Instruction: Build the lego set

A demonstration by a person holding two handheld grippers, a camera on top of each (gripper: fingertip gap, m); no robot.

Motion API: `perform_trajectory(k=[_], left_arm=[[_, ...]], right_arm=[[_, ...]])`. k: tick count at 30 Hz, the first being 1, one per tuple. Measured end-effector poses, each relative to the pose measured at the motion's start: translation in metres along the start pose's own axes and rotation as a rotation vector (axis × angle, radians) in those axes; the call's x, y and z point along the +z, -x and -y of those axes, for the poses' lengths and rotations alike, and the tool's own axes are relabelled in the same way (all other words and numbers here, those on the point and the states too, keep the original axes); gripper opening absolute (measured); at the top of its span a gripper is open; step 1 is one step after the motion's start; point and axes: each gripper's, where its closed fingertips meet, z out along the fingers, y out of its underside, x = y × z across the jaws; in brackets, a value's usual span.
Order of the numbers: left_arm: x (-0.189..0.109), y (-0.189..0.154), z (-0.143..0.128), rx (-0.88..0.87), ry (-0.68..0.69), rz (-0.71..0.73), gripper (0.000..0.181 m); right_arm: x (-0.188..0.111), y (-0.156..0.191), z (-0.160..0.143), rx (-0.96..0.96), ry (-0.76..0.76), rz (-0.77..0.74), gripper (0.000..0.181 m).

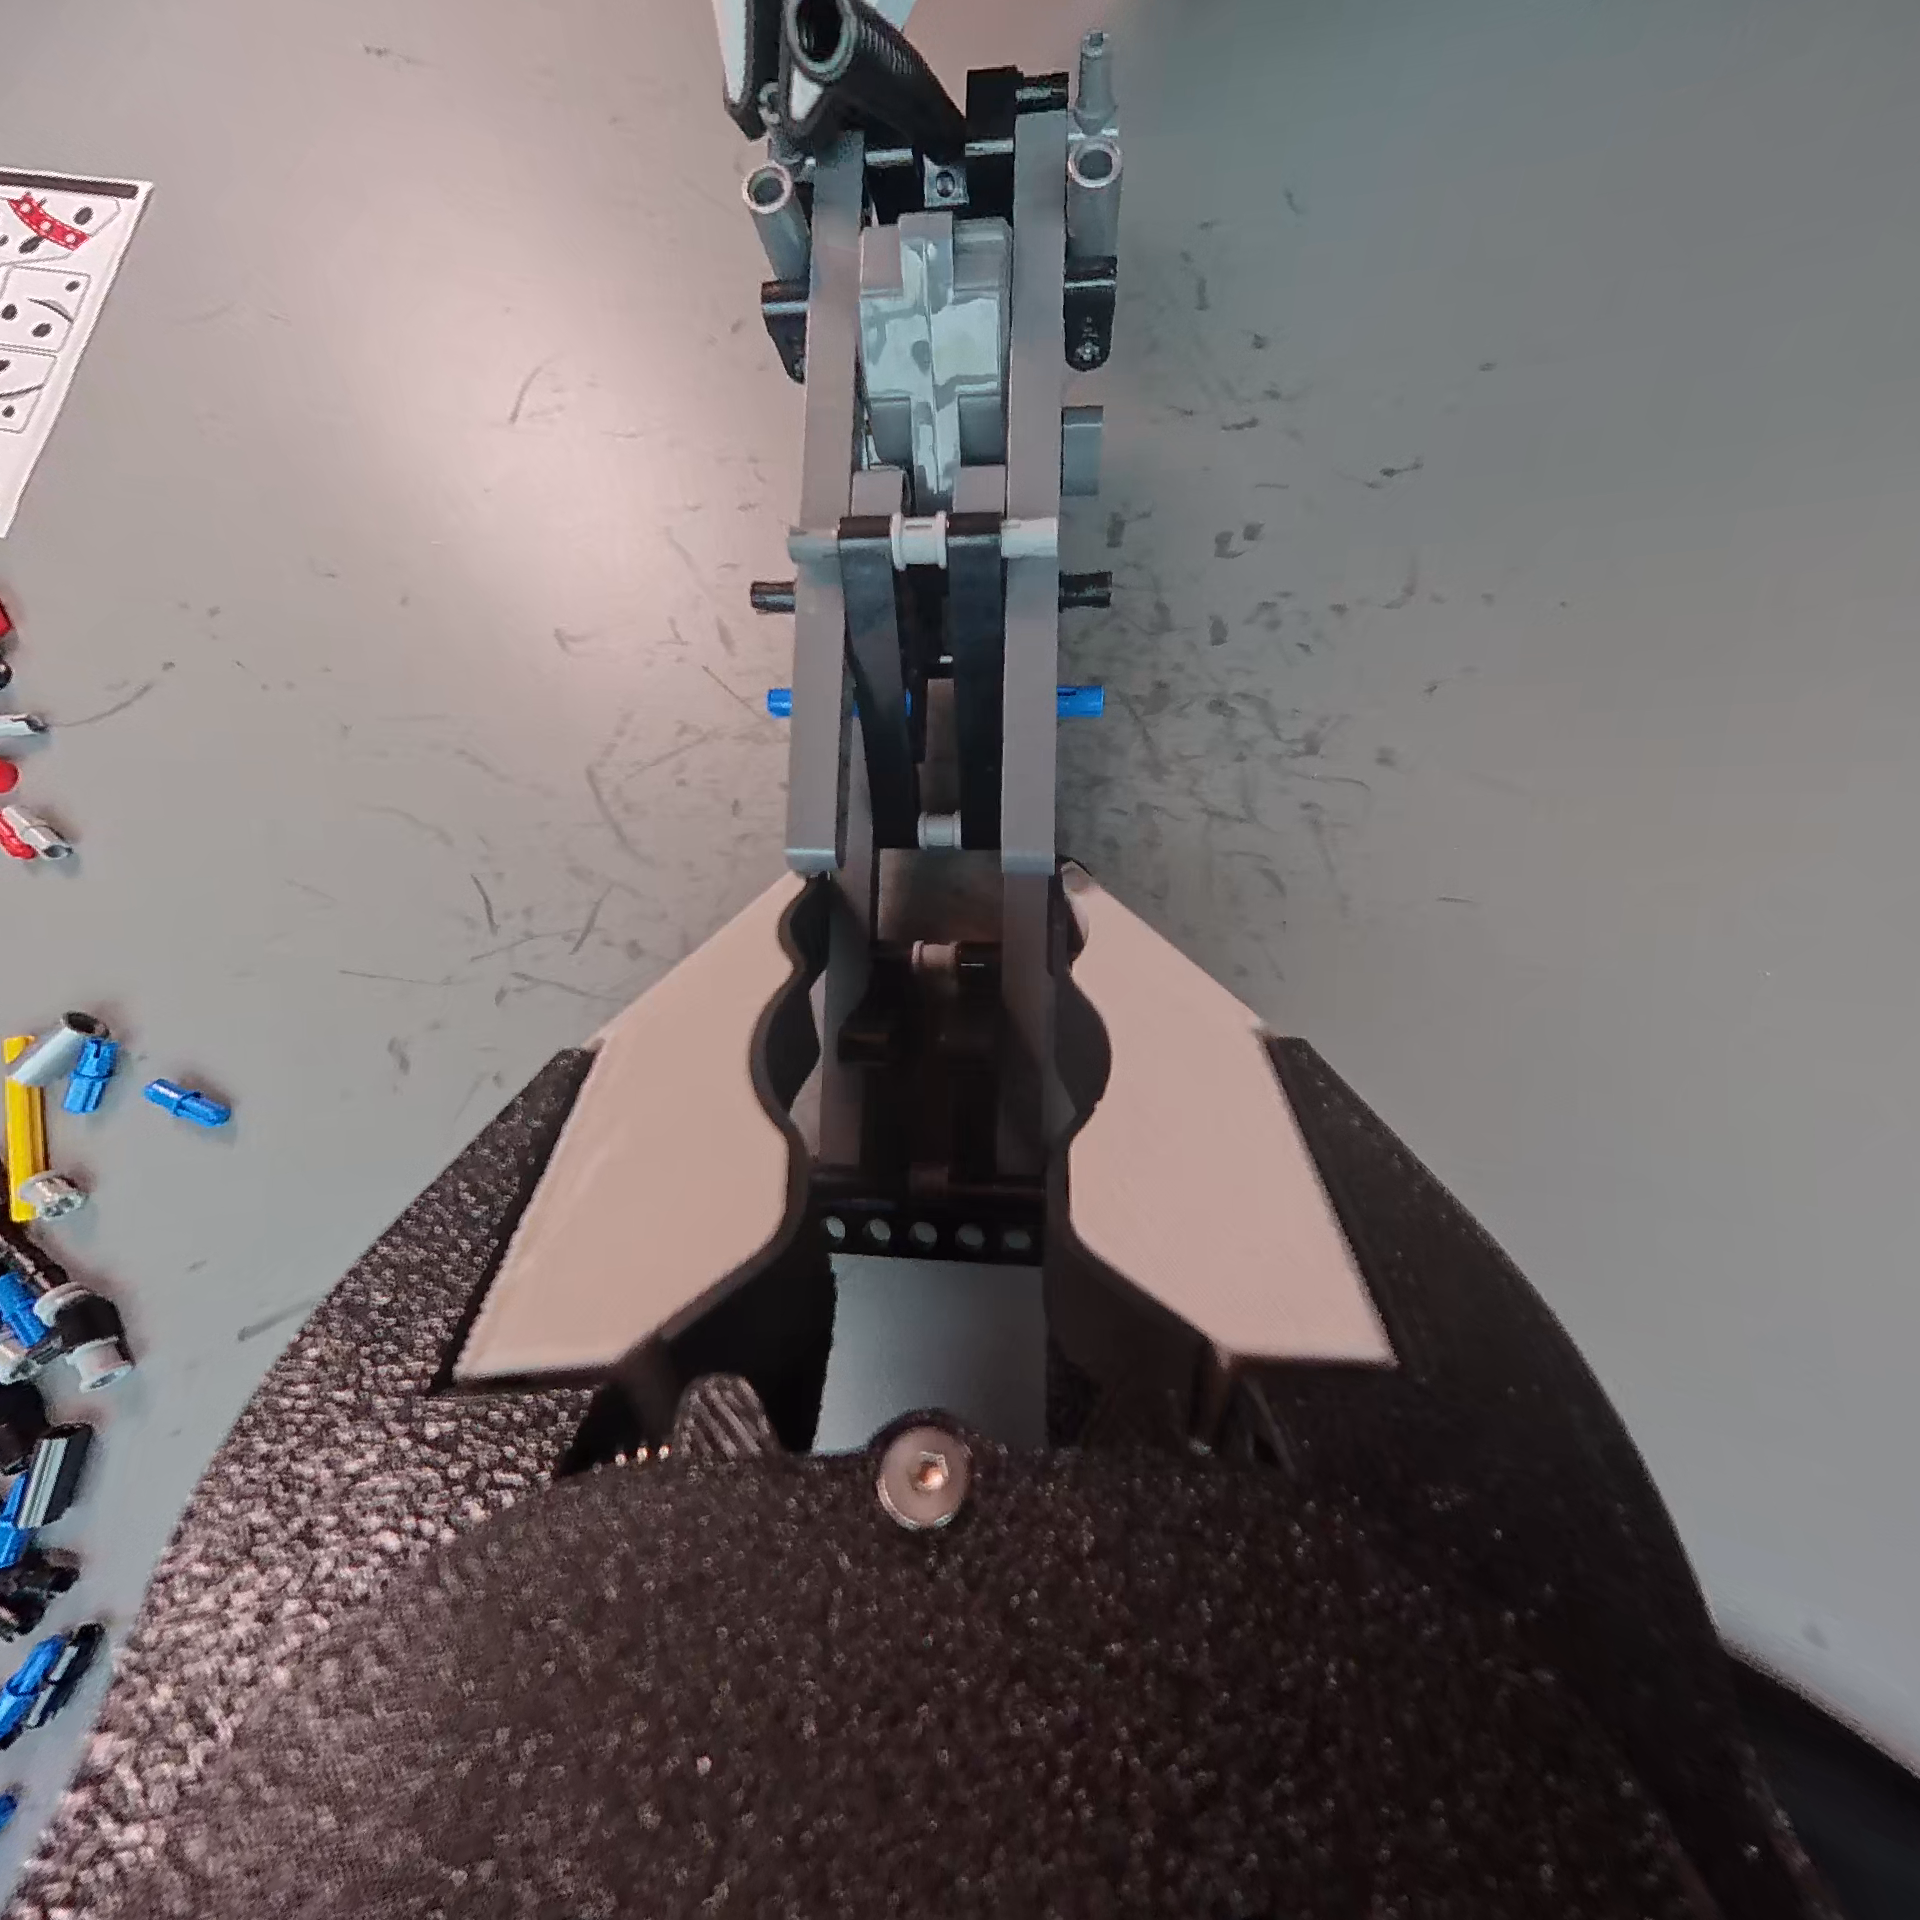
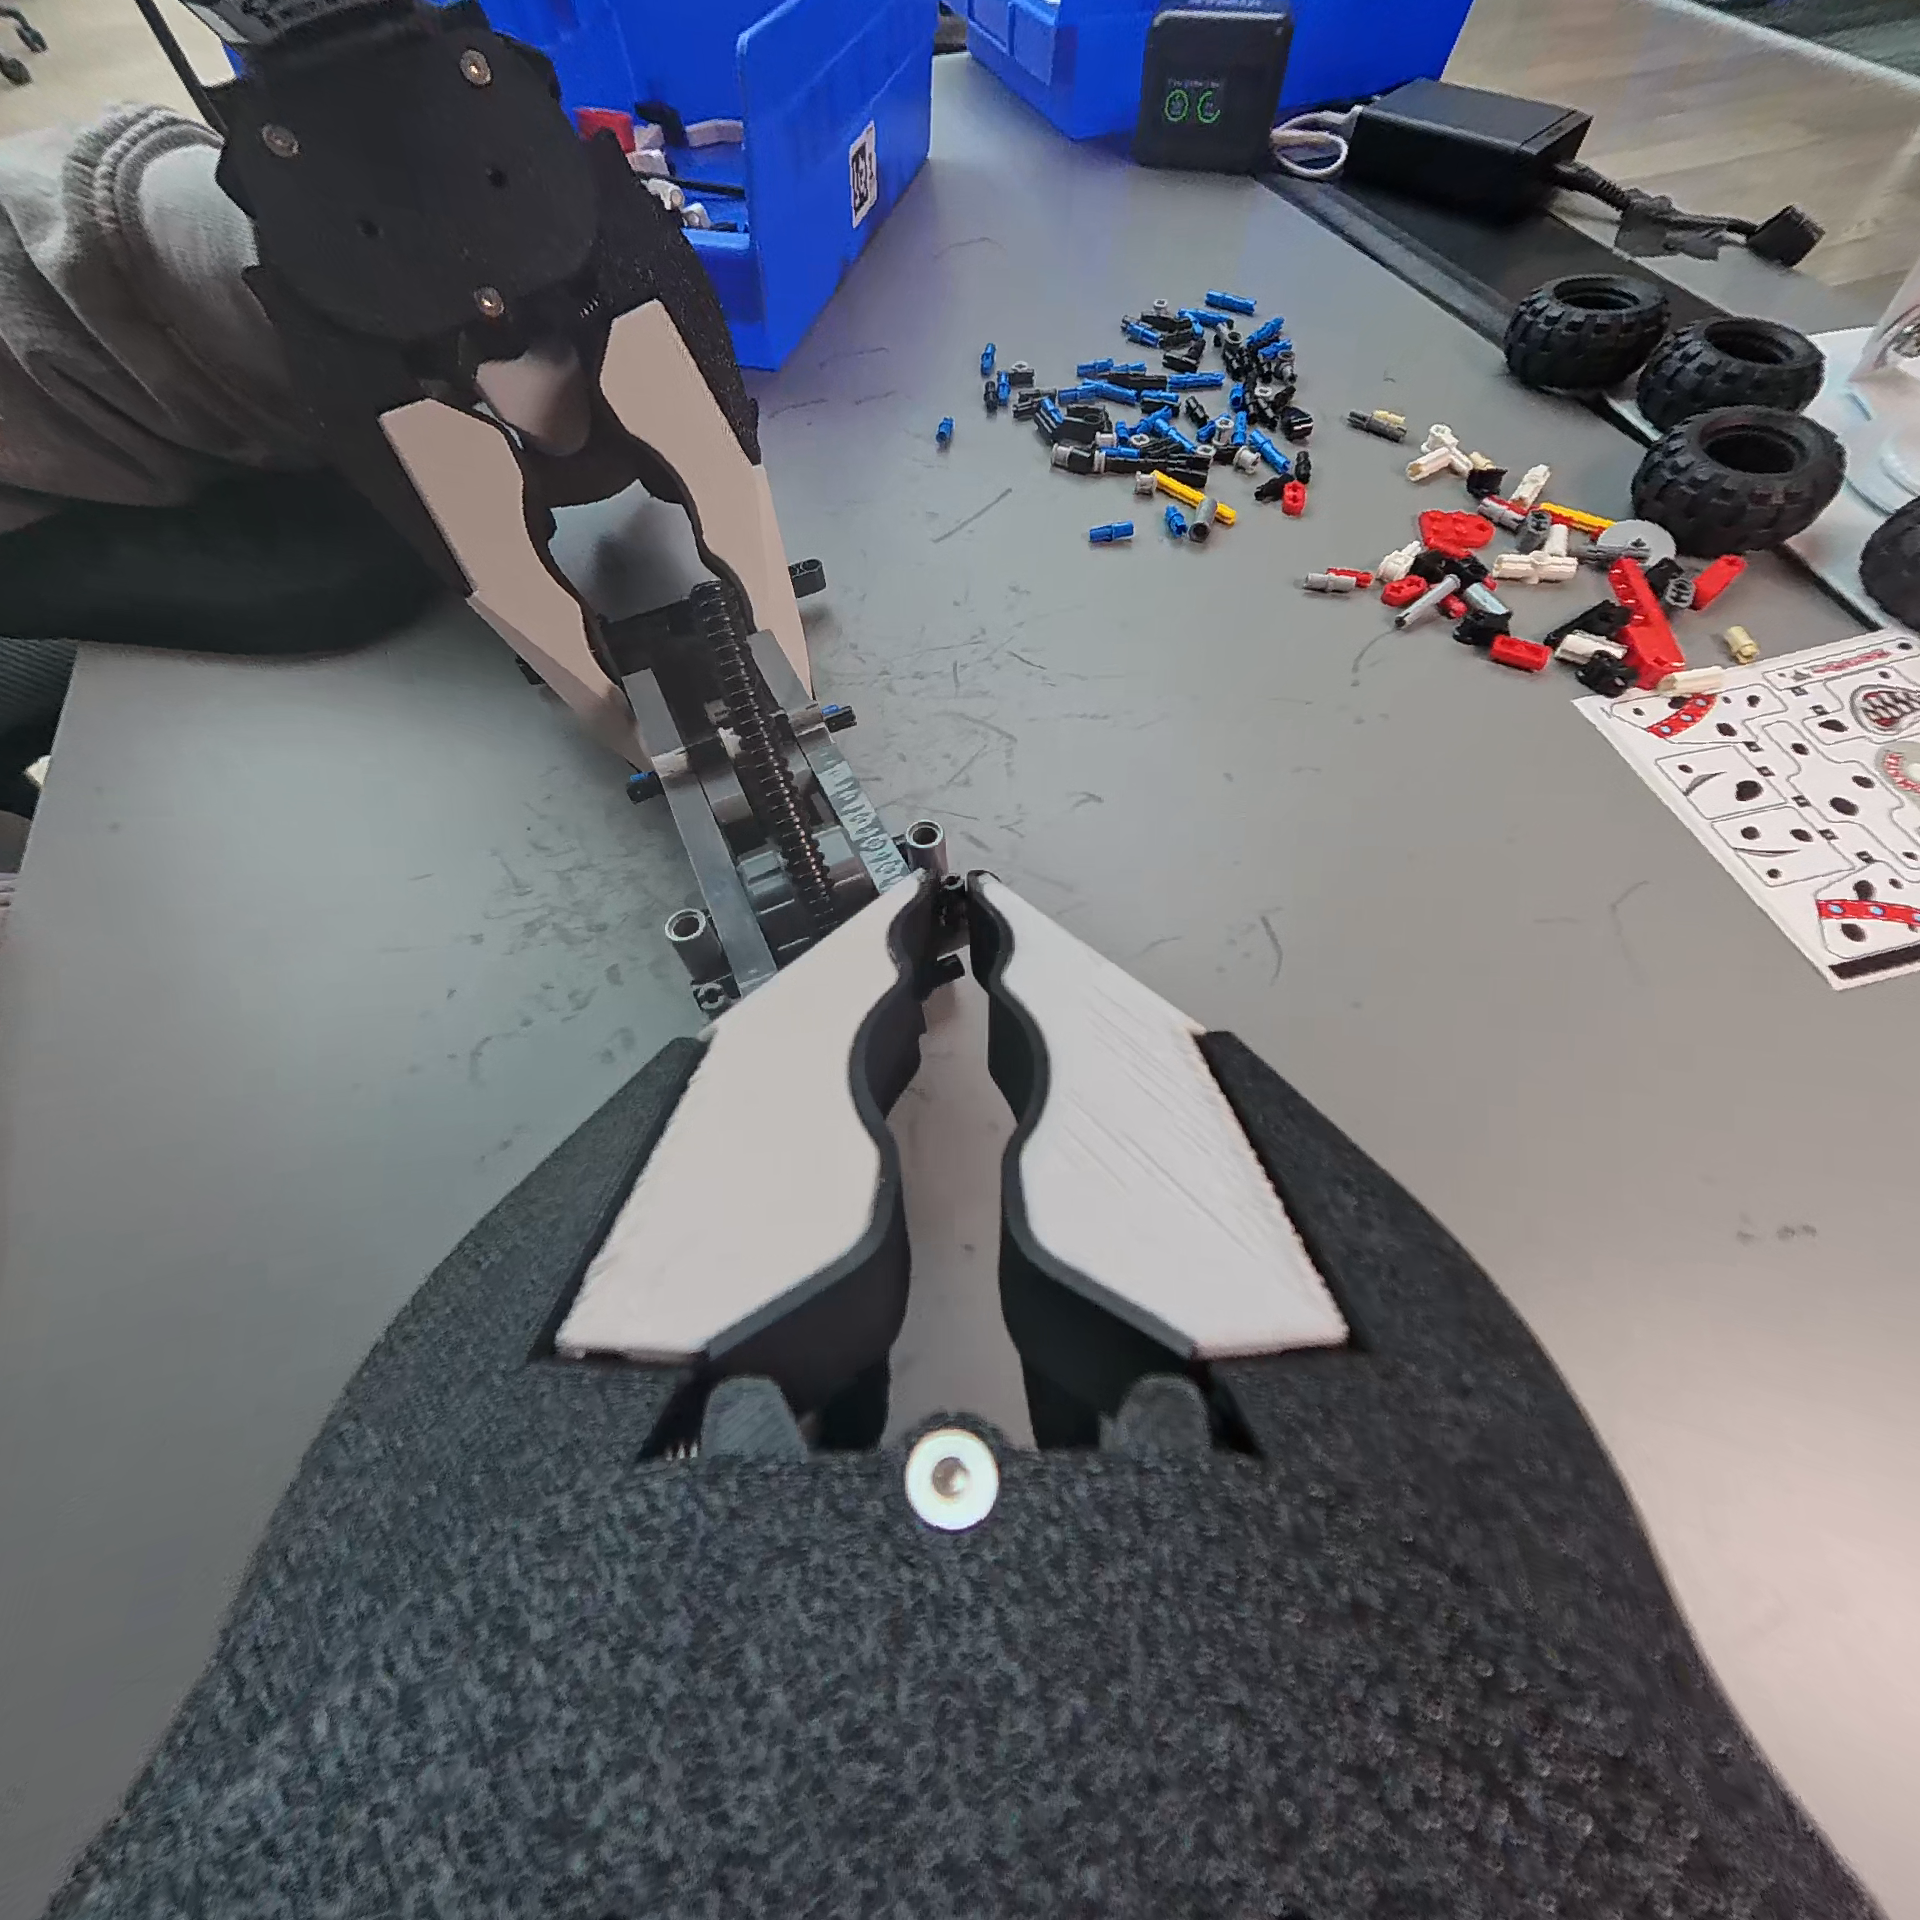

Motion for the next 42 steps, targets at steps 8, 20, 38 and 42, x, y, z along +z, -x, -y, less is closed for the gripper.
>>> perform_trajectory(k=[8,20,38,42], left_arm=[[0.000,0.000,0.000,-0.012,0.004,0.001,0.044],[0.001,0.001,0.001,-0.026,-0.006,-0.002,0.044],[0.003,0.005,0.004,-0.019,-0.019,0.005,0.044],[0.009,0.013,0.010,-0.003,-0.024,0.009,0.044]], right_arm=[[-0.003,0.000,-0.001,0.013,-0.003,0.015,0.004],[-0.032,0.022,0.004,-0.017,-0.047,0.159,0.006],[-0.039,0.010,0.020,-0.063,-0.178,0.059,0.010],[-0.046,-0.009,0.034,-0.026,-0.265,-0.025,0.020]])
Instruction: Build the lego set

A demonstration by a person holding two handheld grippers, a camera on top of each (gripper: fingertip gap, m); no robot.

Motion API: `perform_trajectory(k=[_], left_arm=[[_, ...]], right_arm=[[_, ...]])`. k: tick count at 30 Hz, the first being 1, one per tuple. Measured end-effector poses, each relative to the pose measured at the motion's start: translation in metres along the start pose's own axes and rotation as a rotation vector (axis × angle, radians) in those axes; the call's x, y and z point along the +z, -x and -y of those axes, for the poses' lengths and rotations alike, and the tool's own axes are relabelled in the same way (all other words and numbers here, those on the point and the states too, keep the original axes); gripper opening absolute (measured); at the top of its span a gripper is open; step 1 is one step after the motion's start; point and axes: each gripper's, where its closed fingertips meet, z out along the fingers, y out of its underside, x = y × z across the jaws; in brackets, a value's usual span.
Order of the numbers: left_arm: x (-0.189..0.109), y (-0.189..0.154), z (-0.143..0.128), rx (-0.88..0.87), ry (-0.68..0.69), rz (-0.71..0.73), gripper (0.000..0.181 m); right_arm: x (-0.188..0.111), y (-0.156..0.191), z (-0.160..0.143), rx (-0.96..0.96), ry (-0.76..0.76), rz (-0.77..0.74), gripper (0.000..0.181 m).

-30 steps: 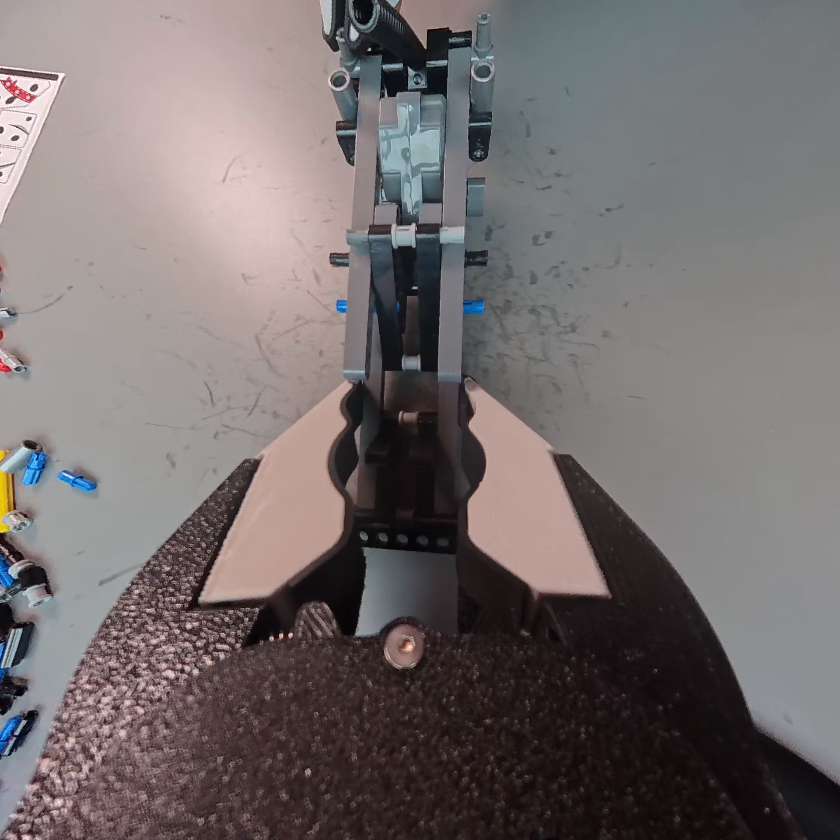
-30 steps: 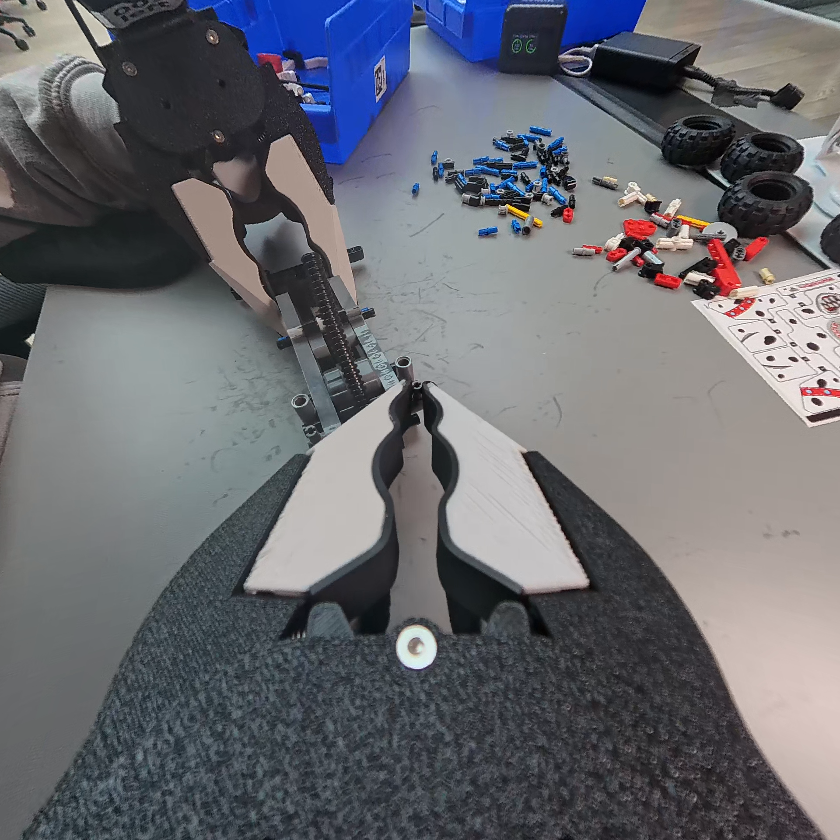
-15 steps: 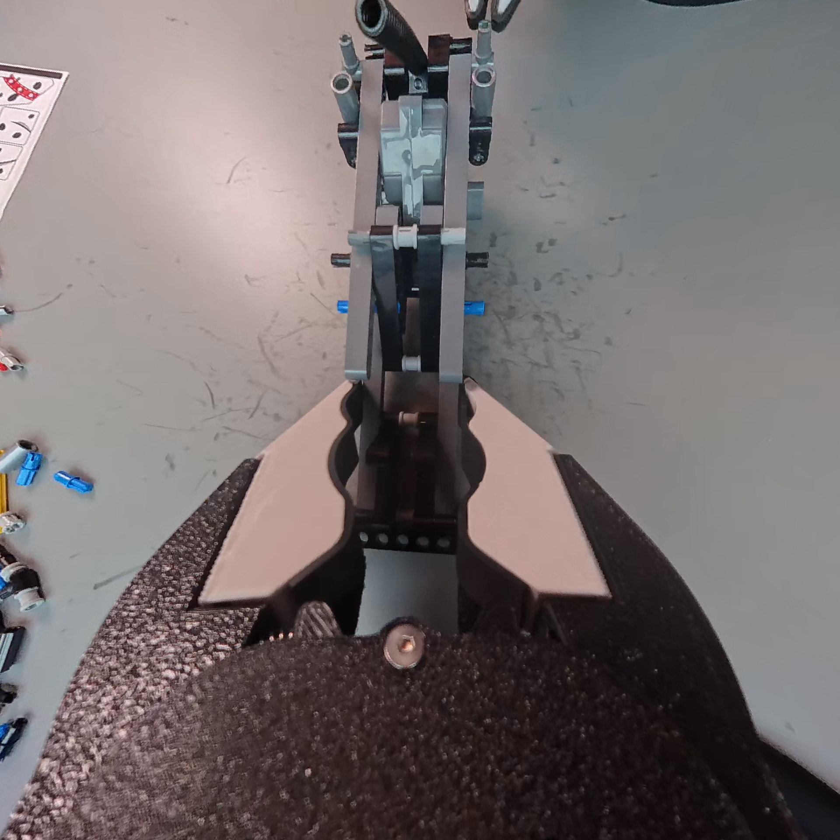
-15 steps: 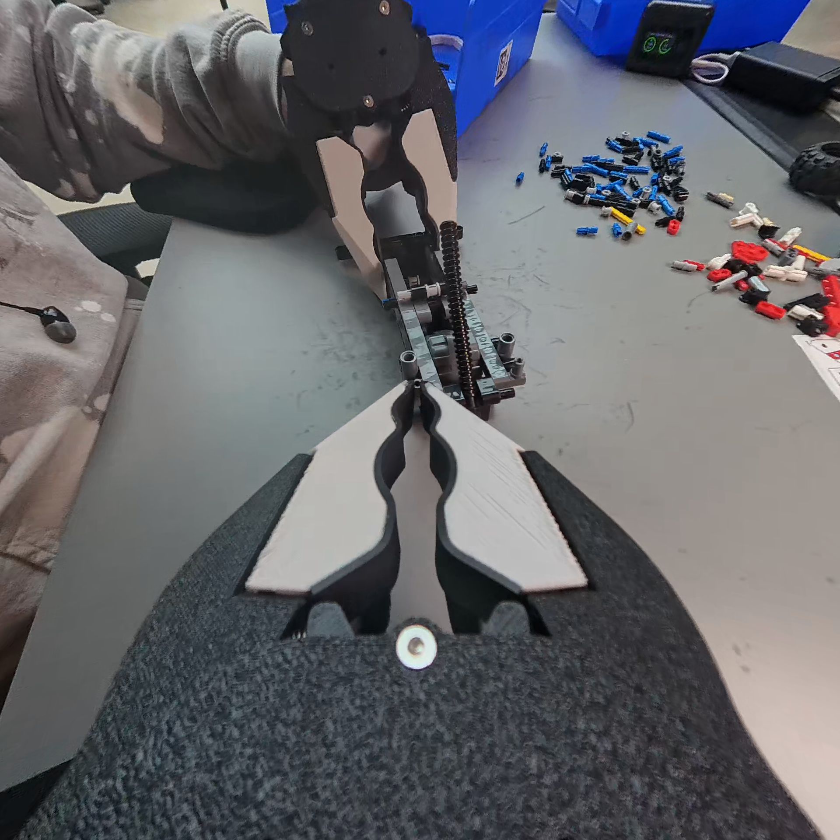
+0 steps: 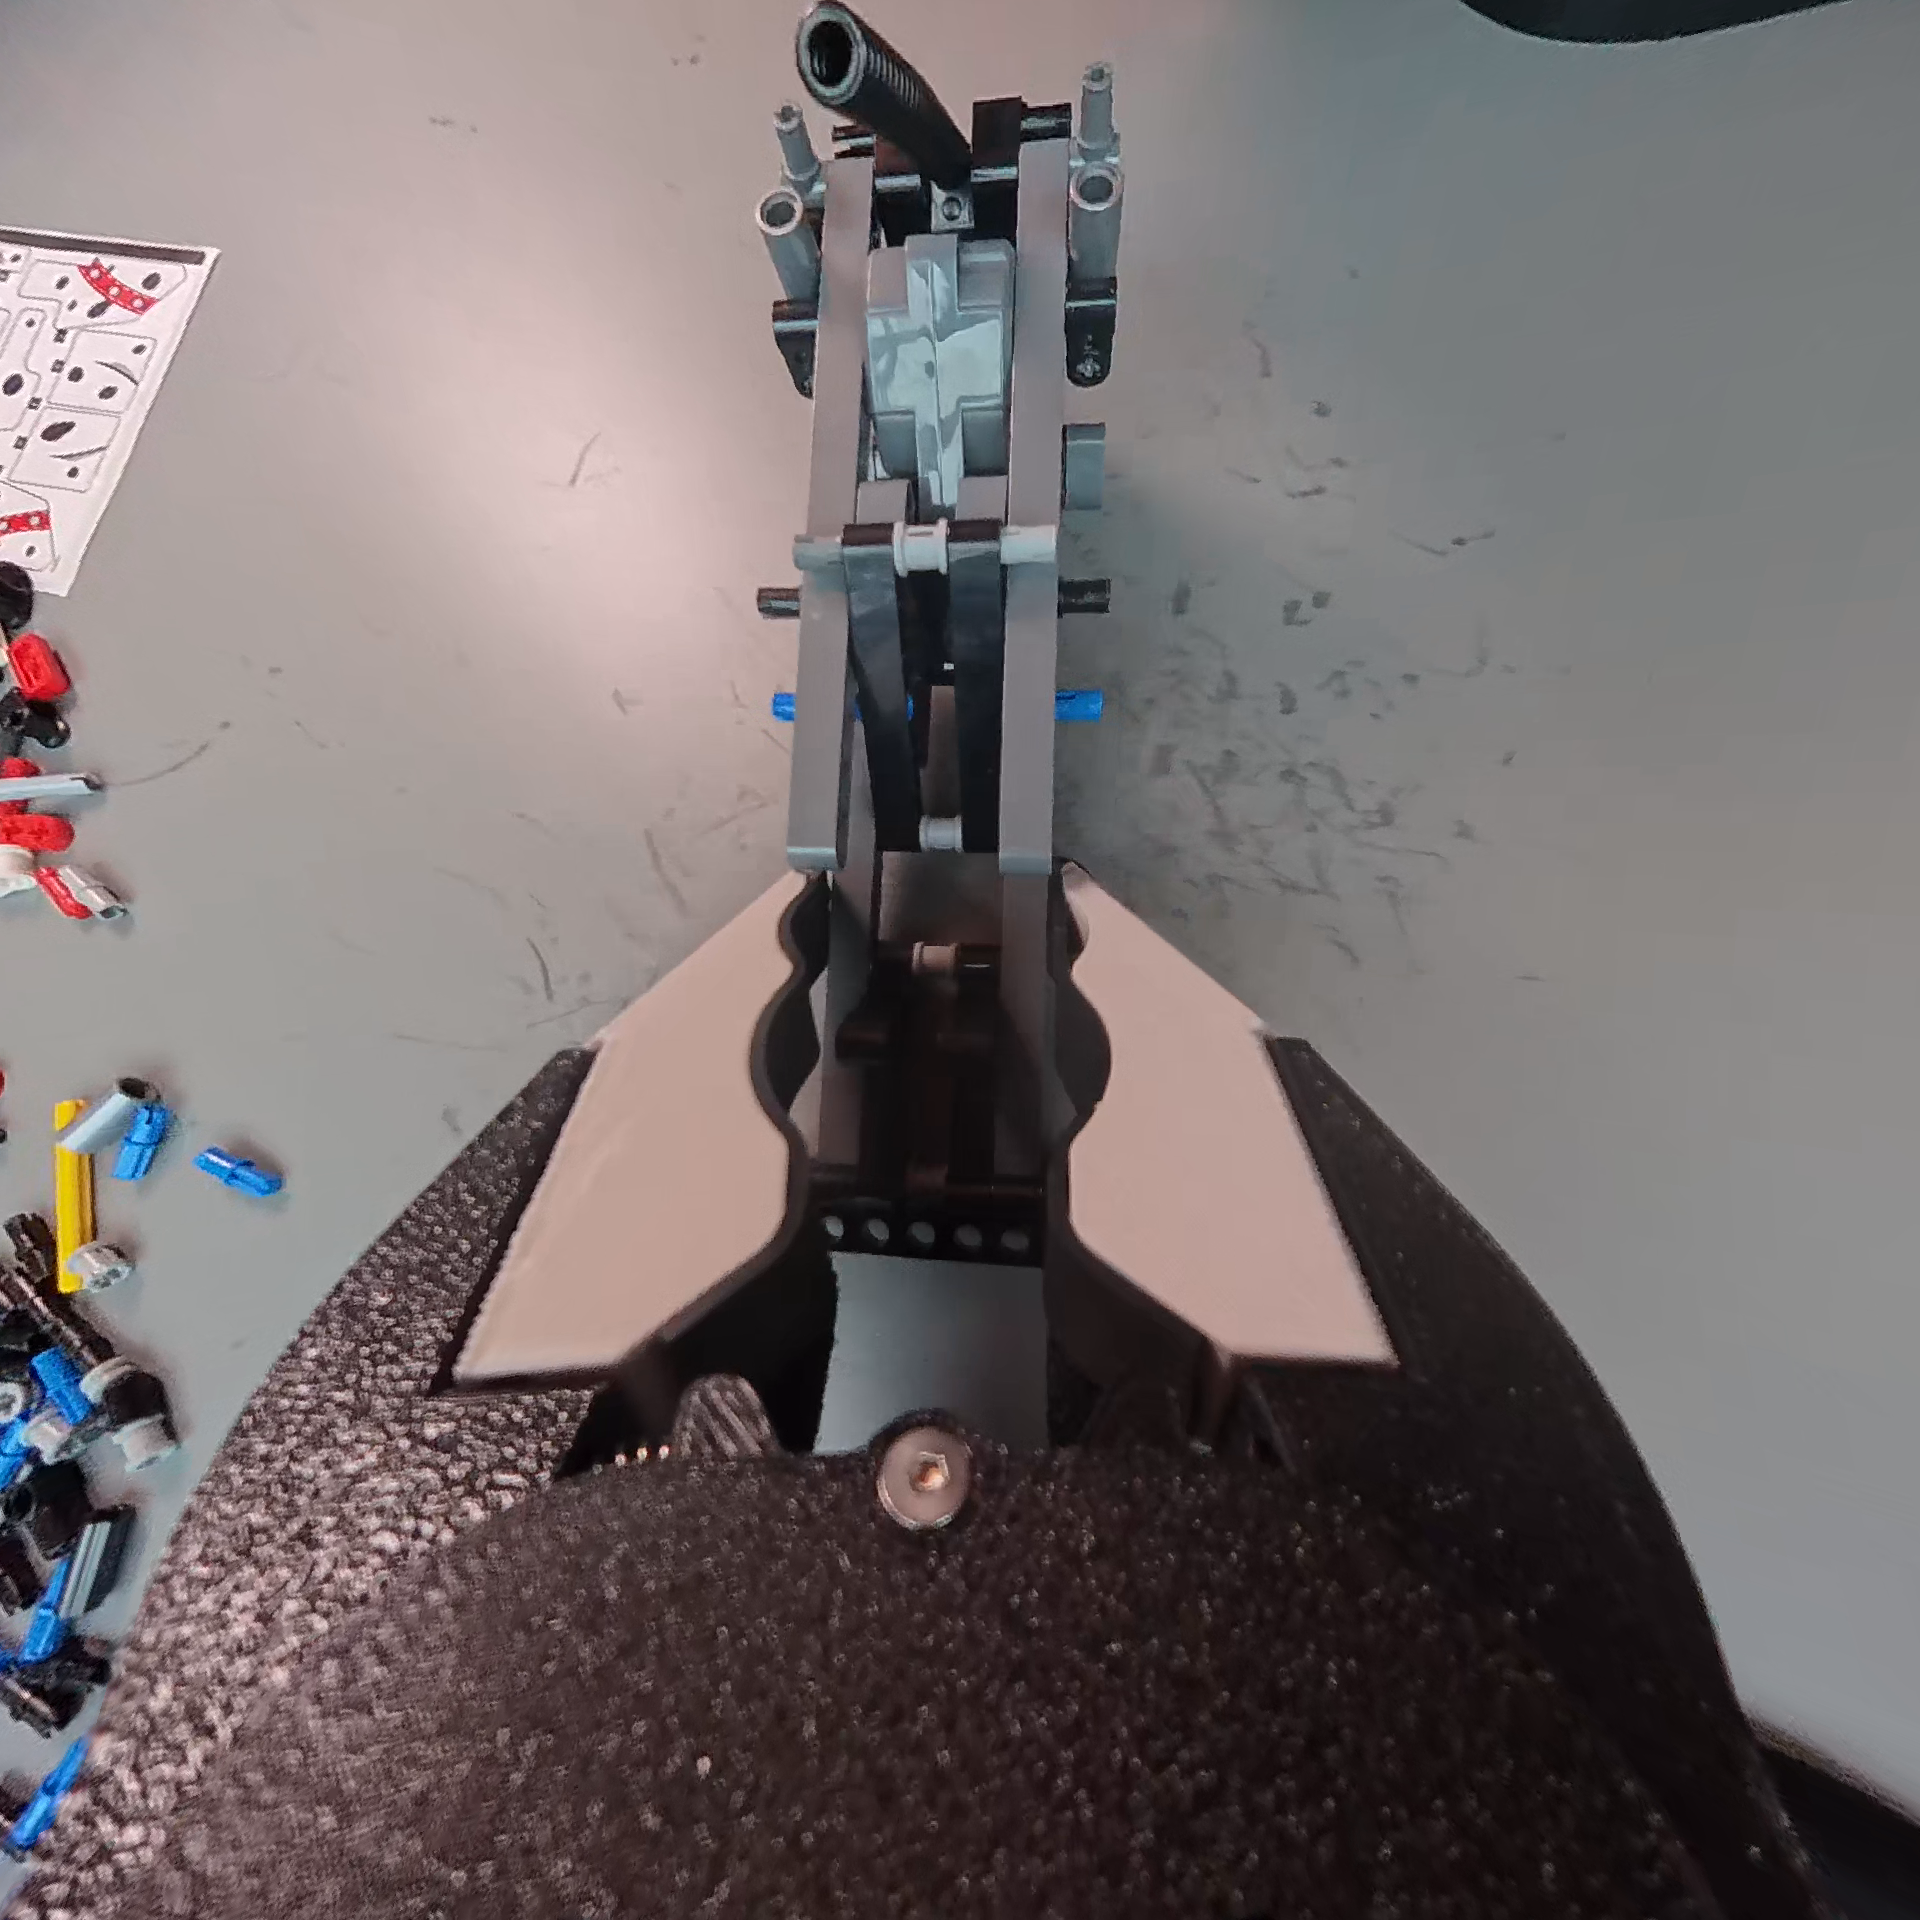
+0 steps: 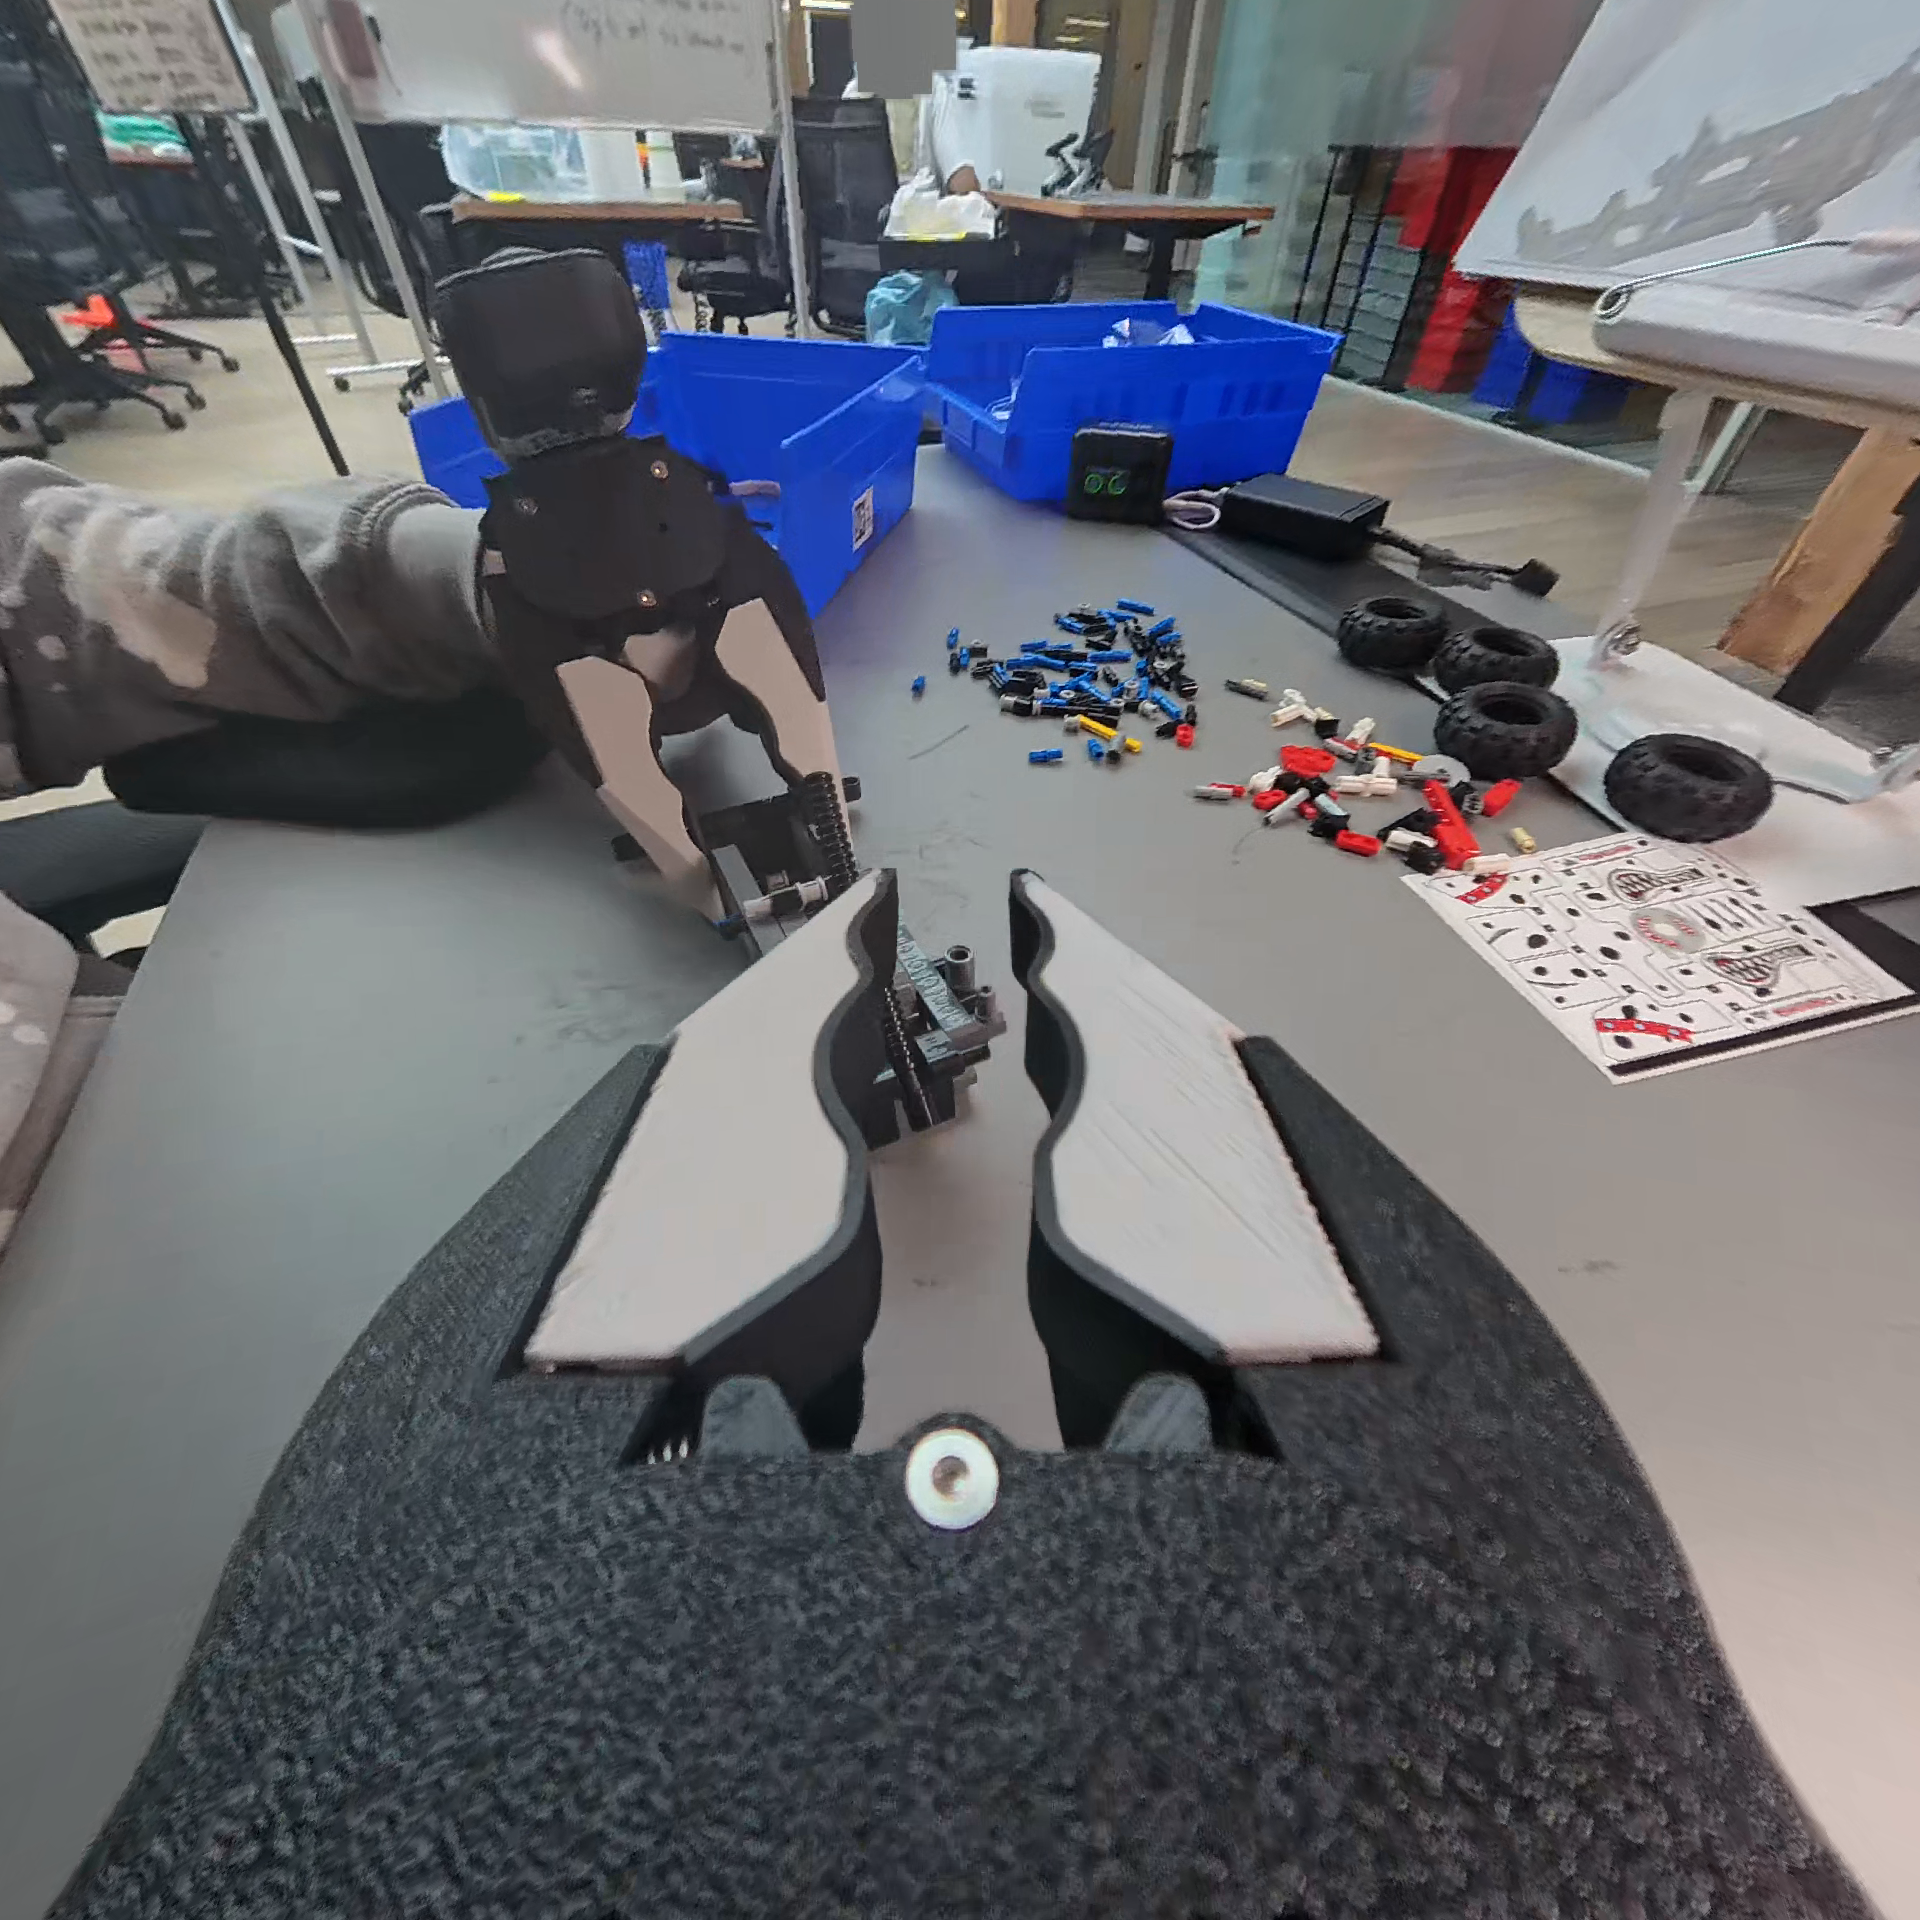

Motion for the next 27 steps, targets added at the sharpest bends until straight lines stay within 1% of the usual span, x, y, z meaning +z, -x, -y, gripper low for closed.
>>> perform_trajectory(k=[4,8,11,13,14,16,18,19,21,23,25,27], left_arm=[[0.007,0.010,0.006,0.002,-0.009,0.001,0.044],[0.014,0.029,0.011,0.008,-0.003,0.056,0.043],[0.017,0.040,0.014,0.007,-0.009,0.070,0.043],[0.017,0.049,0.016,-0.002,-0.028,0.095,0.047],[0.015,0.051,0.018,-0.009,-0.049,0.100,0.053],[0.006,0.052,0.026,-0.055,-0.135,0.088,0.066],[-0.010,0.059,0.037,-0.118,-0.250,0.103,0.072],[-0.020,0.066,0.043,-0.149,-0.318,0.134,0.073],[-0.043,0.084,0.051,-0.212,-0.442,0.226,0.073],[-0.063,0.100,0.055,-0.258,-0.524,0.312,0.071],[-0.079,0.118,0.056,-0.275,-0.568,0.418,0.060],[-0.090,0.135,0.058,-0.271,-0.590,0.501,0.055]], right_arm=[[0.001,-0.007,-0.007,-0.014,0.021,-0.048,0.025],[0.004,-0.015,-0.010,-0.019,0.017,-0.087,0.025],[0.005,-0.023,-0.009,-0.007,-0.001,-0.127,0.025],[0.005,-0.029,-0.007,0.001,-0.018,-0.166,0.030],[0.004,-0.033,-0.006,0.003,-0.024,-0.187,0.032],[0.001,-0.038,-0.004,0.001,-0.039,-0.229,0.037],[-0.004,-0.045,0.001,-0.004,-0.064,-0.276,0.038],[-0.007,-0.048,0.005,-0.004,-0.081,-0.297,0.038],[-0.012,-0.056,0.013,0.008,-0.119,-0.343,0.037],[-0.015,-0.067,0.019,0.033,-0.149,-0.384,0.035],[-0.014,-0.078,0.024,0.060,-0.173,-0.412,0.033],[-0.006,-0.093,0.030,0.056,-0.164,-0.427,0.032]])
